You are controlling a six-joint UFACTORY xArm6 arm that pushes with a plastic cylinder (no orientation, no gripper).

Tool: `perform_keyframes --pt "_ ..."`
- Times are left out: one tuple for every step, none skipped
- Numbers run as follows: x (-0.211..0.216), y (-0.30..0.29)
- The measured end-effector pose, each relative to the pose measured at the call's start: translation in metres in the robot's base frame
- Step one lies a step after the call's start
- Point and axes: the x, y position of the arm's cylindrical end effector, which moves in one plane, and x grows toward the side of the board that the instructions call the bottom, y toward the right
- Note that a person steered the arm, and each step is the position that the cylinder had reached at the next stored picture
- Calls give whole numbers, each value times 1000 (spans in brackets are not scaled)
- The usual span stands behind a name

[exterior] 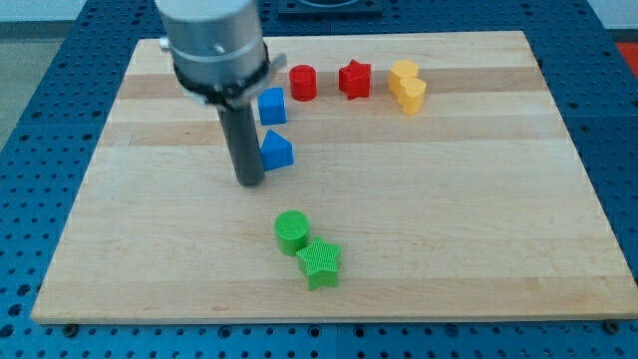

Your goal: Move the blue triangle toward the green blocks

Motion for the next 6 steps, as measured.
perform_keyframes --pt "-49 -11" --pt "-54 -11" --pt "-49 9" --pt "-49 11" --pt "-38 13" --pt "-23 14"
